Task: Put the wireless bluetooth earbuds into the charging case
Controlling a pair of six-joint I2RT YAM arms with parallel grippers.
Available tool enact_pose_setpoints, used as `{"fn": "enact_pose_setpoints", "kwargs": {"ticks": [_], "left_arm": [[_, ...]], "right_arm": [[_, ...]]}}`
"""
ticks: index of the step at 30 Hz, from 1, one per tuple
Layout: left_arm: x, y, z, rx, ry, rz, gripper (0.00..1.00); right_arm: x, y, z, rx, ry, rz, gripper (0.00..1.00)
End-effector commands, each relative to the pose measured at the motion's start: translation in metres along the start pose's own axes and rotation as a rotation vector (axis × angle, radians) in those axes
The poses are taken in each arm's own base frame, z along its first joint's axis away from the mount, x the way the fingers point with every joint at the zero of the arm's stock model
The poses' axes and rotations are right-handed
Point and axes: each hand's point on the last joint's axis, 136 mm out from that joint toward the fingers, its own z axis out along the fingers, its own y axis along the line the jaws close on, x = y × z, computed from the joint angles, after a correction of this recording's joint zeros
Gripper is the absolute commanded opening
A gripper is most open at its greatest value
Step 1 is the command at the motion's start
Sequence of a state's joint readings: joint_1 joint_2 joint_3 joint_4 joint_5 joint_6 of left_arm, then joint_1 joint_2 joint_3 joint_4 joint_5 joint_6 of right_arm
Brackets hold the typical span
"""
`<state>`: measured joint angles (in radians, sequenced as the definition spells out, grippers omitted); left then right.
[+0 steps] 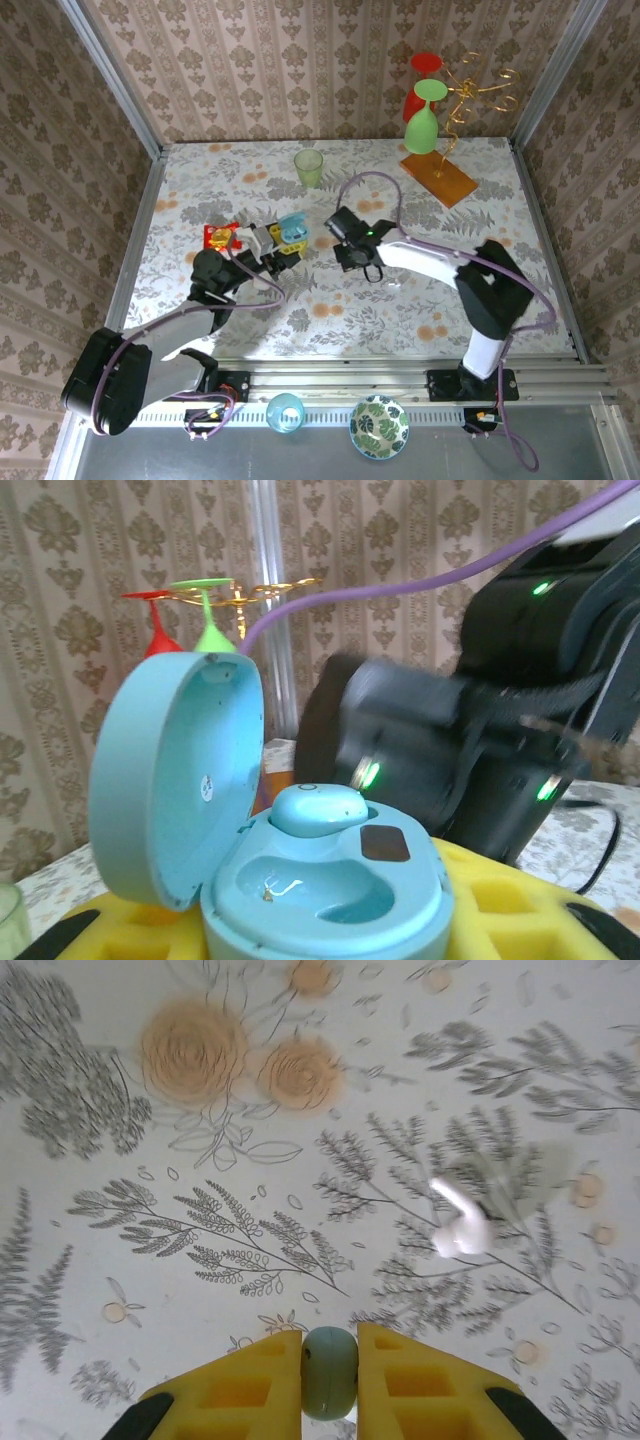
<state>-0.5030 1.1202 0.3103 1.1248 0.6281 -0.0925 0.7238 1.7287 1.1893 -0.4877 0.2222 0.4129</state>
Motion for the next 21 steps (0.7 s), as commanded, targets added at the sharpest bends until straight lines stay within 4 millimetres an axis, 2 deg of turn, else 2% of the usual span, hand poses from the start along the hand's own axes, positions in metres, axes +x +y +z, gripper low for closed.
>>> {"fn": "enact_pose_setpoints", "kwargs": {"ticks": [1, 6, 7, 10, 14, 18, 21], "left_arm": [[-0.006, 0.013, -0.002, -0.084, -0.033, 0.066, 0.15], [-0.002, 0.019, 0.000, -0.117, -0.028, 0.095, 0.14], [-0.003, 0.020, 0.001, -0.122, -0.035, 0.099, 0.14], [-0.004, 0.021, 0.003, -0.128, -0.052, 0.108, 0.14], [-0.006, 0.019, 0.008, -0.116, -0.057, 0.116, 0.14], [-0.005, 0.016, 0.011, -0.098, -0.055, 0.110, 0.14], [-0.005, 0.013, 0.013, -0.087, -0.057, 0.109, 0.14]], "right_arm": [[-0.032, 0.005, -0.036, -0.146, -0.158, 0.085, 0.15], [-0.061, 0.018, -0.099, -0.337, -0.358, 0.055, 0.13], [-0.069, 0.022, -0.121, -0.393, -0.420, 0.048, 0.13], [-0.082, 0.041, -0.167, -0.568, -0.548, 0.027, 0.13], [-0.089, 0.067, -0.220, -0.790, -0.667, -0.025, 0.13], [-0.096, 0.087, -0.244, -0.898, -0.704, -0.060, 0.13], [-0.100, 0.106, -0.250, -0.937, -0.706, -0.097, 0.13]]}}
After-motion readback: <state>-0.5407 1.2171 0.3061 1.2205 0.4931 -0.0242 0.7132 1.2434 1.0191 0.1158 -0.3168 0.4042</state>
